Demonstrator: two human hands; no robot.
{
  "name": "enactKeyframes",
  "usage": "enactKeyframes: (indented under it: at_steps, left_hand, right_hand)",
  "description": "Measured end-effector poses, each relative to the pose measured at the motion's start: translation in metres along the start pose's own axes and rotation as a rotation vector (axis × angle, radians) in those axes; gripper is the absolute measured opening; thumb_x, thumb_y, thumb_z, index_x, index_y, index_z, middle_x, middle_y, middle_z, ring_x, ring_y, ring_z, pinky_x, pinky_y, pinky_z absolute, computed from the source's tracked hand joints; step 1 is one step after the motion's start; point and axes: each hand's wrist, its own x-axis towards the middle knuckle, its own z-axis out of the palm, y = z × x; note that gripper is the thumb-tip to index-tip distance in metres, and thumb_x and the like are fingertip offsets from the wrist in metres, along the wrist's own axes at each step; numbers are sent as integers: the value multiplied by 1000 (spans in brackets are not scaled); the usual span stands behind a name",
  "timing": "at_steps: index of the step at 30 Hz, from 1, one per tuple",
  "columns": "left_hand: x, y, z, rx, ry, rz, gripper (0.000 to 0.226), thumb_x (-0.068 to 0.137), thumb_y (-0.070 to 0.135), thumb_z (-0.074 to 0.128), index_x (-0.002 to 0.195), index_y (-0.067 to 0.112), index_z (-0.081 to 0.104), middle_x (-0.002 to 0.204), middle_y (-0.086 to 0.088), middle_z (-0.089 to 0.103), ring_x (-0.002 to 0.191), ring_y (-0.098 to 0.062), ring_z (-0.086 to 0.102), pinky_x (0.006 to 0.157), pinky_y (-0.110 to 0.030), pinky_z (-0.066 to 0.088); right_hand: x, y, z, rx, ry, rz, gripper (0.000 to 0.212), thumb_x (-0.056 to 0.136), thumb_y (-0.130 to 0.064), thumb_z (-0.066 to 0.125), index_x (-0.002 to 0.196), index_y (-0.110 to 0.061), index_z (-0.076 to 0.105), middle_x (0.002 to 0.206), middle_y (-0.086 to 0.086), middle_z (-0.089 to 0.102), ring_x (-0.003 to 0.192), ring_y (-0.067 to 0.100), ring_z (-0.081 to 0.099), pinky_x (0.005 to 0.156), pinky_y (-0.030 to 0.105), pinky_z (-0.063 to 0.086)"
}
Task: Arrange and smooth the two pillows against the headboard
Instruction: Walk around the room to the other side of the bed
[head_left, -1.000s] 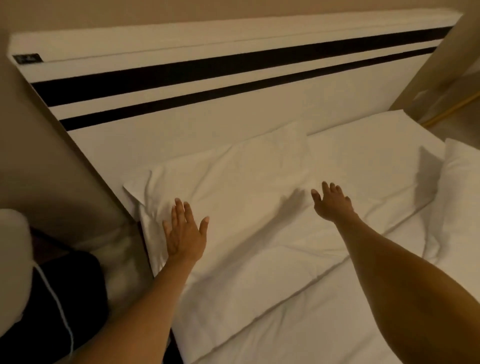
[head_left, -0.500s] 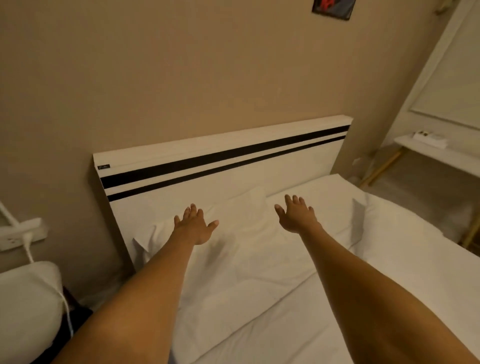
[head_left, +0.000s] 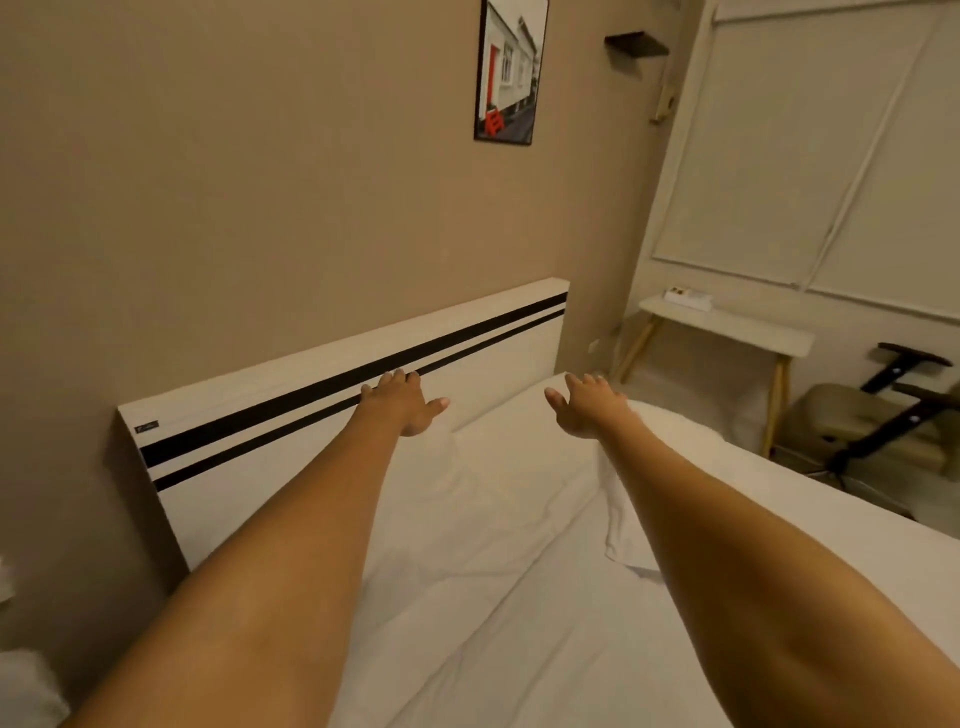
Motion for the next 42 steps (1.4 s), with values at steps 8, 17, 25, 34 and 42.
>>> enactKeyframes:
  at_steps: [8, 17, 25, 34, 42]
  left_hand:
    - [-21, 55, -27, 52, 3, 237, 80, 98, 57, 28, 156, 8, 4, 164, -12, 4, 152, -29, 6, 121, -49, 11]
    - [-74, 142, 5, 87, -33, 559, 79, 97, 57, 30, 156, 9, 8, 164, -12, 7, 151, -29, 9, 120, -50, 11]
    - [-160, 231, 39, 129, -85, 785, 80, 96, 59, 32, 156, 10, 10, 164, -12, 7, 151, -30, 9, 120, -51, 12]
    - [-318, 351, 68, 130, -104, 1012, 79, 96, 57, 35, 155, 9, 12, 163, -12, 13, 150, -31, 15, 120, -52, 15]
    - [-500, 453, 103, 87, -107, 1227, 79, 97, 55, 36, 155, 8, 11, 163, -13, 12, 150, -32, 13, 121, -52, 13]
  right_hand:
    - [-73, 49, -36, -30, 48, 246, 68, 98, -53, 27, 154, -15, 18, 160, 12, 20, 149, 32, 14, 117, 52, 17]
    - [-195, 106, -29, -22, 41, 557, 66, 99, -51, 25, 153, -15, 19, 159, 12, 22, 149, 32, 14, 117, 51, 19]
    - [-324, 164, -32, -23, 69, 794, 64, 100, -50, 26, 153, -15, 18, 160, 12, 21, 148, 32, 16, 117, 51, 18]
    - [-511, 253, -54, -11, 73, 1040, 65, 100, -50, 24, 154, -15, 14, 160, 12, 18, 149, 31, 13, 118, 51, 18]
    - [-693, 329, -75, -22, 81, 1218, 67, 99, -51, 26, 152, -12, 19, 160, 14, 19, 149, 32, 13, 118, 53, 18]
